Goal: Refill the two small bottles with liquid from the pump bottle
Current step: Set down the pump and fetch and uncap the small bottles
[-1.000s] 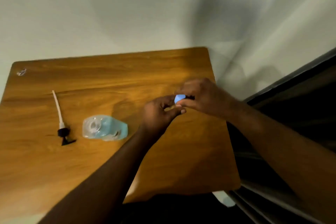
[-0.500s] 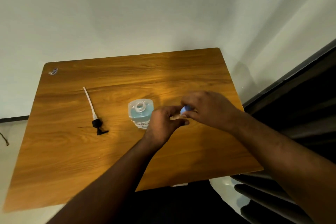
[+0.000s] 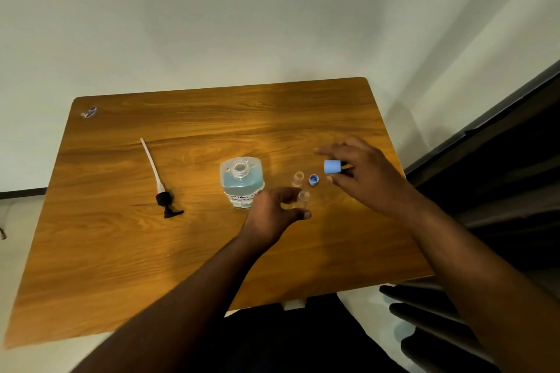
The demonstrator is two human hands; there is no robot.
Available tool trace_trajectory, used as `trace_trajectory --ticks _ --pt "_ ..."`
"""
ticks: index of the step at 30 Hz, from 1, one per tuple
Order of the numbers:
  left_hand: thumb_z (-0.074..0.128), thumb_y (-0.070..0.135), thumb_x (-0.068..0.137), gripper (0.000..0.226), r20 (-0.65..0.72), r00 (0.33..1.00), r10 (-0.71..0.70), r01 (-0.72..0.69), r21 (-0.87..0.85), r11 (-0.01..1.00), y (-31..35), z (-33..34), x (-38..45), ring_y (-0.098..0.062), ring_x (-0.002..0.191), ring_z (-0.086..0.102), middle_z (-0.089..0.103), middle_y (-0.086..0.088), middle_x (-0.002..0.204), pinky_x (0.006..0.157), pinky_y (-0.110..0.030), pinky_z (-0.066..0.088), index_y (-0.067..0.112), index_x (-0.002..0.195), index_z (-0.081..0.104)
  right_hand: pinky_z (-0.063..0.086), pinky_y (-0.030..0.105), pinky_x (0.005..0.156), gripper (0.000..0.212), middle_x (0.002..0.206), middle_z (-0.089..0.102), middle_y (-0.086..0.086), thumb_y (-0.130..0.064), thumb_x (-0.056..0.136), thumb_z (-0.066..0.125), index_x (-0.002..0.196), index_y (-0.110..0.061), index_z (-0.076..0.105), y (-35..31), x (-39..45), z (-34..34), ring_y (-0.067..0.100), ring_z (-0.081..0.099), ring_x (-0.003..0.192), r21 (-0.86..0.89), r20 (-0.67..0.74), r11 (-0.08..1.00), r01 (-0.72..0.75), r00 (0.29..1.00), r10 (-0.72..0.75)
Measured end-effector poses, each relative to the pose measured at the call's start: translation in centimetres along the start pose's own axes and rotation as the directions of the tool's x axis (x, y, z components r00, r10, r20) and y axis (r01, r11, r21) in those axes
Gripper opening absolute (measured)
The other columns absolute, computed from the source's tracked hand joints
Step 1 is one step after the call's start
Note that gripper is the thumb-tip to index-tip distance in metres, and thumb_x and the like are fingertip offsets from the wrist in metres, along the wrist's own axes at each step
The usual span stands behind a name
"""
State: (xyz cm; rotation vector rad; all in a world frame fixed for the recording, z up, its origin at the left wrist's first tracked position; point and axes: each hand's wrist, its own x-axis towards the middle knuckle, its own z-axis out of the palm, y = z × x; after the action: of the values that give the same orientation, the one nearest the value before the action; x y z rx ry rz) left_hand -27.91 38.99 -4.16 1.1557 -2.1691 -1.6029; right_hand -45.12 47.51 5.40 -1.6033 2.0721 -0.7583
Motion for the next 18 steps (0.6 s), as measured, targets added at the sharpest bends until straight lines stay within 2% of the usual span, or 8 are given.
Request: trace_trajectory --ticks 1,3,5,8,11,14,18 --pt "0.086 0.02 0.07 0.048 -0.007 1.0 -0.01 0.01 -0.004 1.0 -0.4 0.2 0.1 -0.007 0.1 0.064 0.069 0.012 0.101 0.077 -0.018 0.048 0.018 0.116 0.07 0.049 0.012 0.082 0.04 0.111 0.05 -0.009 -0.003 0.082 0.068 0.119 -0.018 0.064 0.7 -0.4 0.6 0.004 0.054 0.098 0.084 -0.035 0.992 -0.093 0.995 0.097" --pt "0.085 0.016 0.072 0.045 -0.026 0.999 -0.033 0.033 -0.014 0.999 -1.4 0.9 0.4 -0.012 0.102 0.064 0.069 0.009 0.102 0.083 -0.027 0.055 0.018 0.114 0.069 0.048 0.009 0.079 0.033 0.108 0.055 -0.01 -0.005 0.082 0.07 0.11 -0.023 0.066 2.4 -0.9 2.8 0.002 0.056 0.098 0.242 -0.015 0.936 -0.255 0.964 0.266" --pt "0.083 0.011 0.073 0.042 -0.038 0.997 -0.06 0.06 -0.016 0.998 -2.1 1.5 0.7 -0.015 0.105 0.064 0.069 0.004 0.106 0.089 -0.038 0.057 0.017 0.113 0.068 0.044 0.007 0.074 0.027 0.103 0.062 -0.012 -0.009 0.079 0.074 0.099 -0.024 0.067 4.3 -1.5 5.5 -0.002 0.057 0.095 0.323 -0.009 0.883 -0.34 0.932 0.362" --pt "0.08 0.005 0.076 0.04 -0.062 0.994 -0.09 0.09 -0.017 0.996 -3.1 2.5 1.4 -0.016 0.107 0.062 0.066 0.004 0.106 0.091 -0.035 0.056 0.015 0.112 0.068 0.041 0.007 0.066 0.029 0.098 0.062 -0.012 -0.005 0.077 0.075 0.101 -0.018 0.065 6.9 -1.8 9.2 -0.005 0.055 0.084 0.301 -0.055 0.872 -0.387 0.905 0.421" --pt "0.078 0.005 0.078 0.039 -0.032 0.995 -0.097 0.097 -0.001 0.995 -3.7 2.9 2.3 -0.016 0.105 0.061 0.066 0.001 0.11 0.087 -0.028 0.052 0.014 0.114 0.066 0.046 0.011 0.076 0.041 0.111 0.059 -0.005 -0.003 0.08 0.071 0.118 -0.014 0.062 8.8 -1.6 11.8 0.007 0.059 0.095 0.218 -0.054 0.877 -0.428 0.892 0.449" --pt "0.078 0.006 0.078 0.042 -0.032 0.993 -0.11 0.111 0.035 0.993 -4.4 3.2 3.2 -0.019 0.107 0.062 0.067 -0.004 0.116 0.092 -0.035 0.053 0.014 0.117 0.066 0.05 0.031 0.087 0.031 0.113 0.059 0.008 -0.003 0.082 0.067 0.113 -0.008 0.065 10.2 -1.1 13.5 0.02 0.059 0.101 0.1 -0.058 0.905 -0.413 0.906 0.419" --pt "0.078 0.008 0.078 0.045 -0.021 0.992 -0.121 0.122 0.105 0.987 -5.5 3.7 3.9 -0.02 0.113 0.06 0.066 -0.004 0.123 0.096 -0.04 0.052 0.016 0.12 0.064 0.048 0.03 0.085 0.027 0.113 0.061 0.008 -0.004 0.085 0.062 0.112 -0.009 0.063 11.4 -0.7 14.7 0.022 0.057 0.103 0.016 -0.01 0.885 -0.466 0.885 0.466"
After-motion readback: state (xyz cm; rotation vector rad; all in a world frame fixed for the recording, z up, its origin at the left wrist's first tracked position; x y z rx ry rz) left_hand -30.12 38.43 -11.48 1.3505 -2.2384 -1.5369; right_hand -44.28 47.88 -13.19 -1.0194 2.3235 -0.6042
